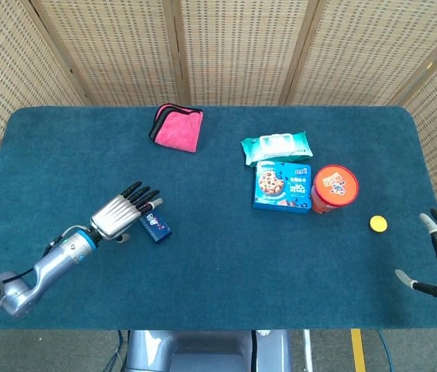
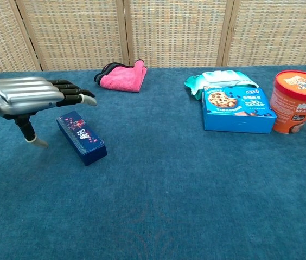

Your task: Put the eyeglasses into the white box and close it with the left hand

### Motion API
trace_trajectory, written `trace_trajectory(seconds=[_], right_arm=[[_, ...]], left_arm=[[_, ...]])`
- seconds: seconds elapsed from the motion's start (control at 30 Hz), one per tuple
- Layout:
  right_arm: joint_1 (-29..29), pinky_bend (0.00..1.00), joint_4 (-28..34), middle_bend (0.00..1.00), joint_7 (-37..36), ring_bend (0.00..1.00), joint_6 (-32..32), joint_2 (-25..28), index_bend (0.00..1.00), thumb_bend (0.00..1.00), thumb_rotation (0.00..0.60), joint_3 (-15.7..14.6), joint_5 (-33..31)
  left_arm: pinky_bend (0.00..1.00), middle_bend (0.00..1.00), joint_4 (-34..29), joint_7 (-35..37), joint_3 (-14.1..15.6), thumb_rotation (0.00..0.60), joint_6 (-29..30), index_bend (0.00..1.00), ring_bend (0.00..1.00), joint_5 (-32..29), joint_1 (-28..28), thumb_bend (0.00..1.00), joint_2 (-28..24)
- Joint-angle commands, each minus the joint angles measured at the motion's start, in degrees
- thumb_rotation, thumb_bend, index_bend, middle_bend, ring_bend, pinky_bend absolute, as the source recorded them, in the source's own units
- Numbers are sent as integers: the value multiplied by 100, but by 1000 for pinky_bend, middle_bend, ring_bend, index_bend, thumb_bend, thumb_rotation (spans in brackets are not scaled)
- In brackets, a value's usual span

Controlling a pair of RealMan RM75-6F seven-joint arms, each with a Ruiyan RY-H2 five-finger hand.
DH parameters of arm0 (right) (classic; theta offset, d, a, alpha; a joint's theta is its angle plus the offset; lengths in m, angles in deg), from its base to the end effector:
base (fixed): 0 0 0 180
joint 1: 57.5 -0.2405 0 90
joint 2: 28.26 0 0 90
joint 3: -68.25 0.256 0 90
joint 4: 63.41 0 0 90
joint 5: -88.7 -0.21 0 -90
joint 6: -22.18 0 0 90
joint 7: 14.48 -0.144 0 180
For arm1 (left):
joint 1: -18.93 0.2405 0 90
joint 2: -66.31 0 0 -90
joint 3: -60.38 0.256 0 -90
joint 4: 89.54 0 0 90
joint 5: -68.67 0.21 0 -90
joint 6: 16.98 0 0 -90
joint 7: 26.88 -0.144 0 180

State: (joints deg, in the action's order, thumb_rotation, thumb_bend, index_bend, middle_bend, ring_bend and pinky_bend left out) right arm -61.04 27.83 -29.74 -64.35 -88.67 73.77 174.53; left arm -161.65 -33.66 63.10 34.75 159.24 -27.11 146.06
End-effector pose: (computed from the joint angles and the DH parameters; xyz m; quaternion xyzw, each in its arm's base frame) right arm -0.3176 -0.1837 0.1923 0.5375 -0.4228 0.4605 0.5660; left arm -0.2012 0.3518 0.0167 -0.8730 -0.1757 -0.2695 0.3666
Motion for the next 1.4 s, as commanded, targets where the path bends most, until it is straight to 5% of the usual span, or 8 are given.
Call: trace_trajectory(seconds=[0.03, 0.63, 0.83, 1.07, 1.4], right_arm=[[-6, 0, -5, 0, -14, 0, 15, 4, 0, 0, 600, 7, -16], [-23, 0, 13, 0, -59, 0, 69, 34, 0, 0, 600, 27, -75], [-36, 0, 4, 0, -88, 0, 103, 44, 0, 0, 600, 32, -91], [-32, 0, -8, 0, -118, 0, 101, 48, 0, 0, 600, 29, -89], [-30, 0, -30, 0, -168, 0, 100, 52, 0, 0, 600, 24, -77]], left_arm=[[0, 0, -179, -302, -15, 600, -287, 0, 0, -228, -69, 58, -61], [0, 0, 556, -1343, -368, 600, -744, 4, 0, -857, -240, 152, 816], [9, 2, 647, -1614, -454, 600, -908, 115, 0, -1099, -308, 178, 999], [229, 413, 854, -1683, -539, 600, -864, 436, 245, -1183, -359, 228, 1251], [283, 555, 1077, -1571, -536, 600, -636, 554, 366, -1114, -304, 274, 1402]])
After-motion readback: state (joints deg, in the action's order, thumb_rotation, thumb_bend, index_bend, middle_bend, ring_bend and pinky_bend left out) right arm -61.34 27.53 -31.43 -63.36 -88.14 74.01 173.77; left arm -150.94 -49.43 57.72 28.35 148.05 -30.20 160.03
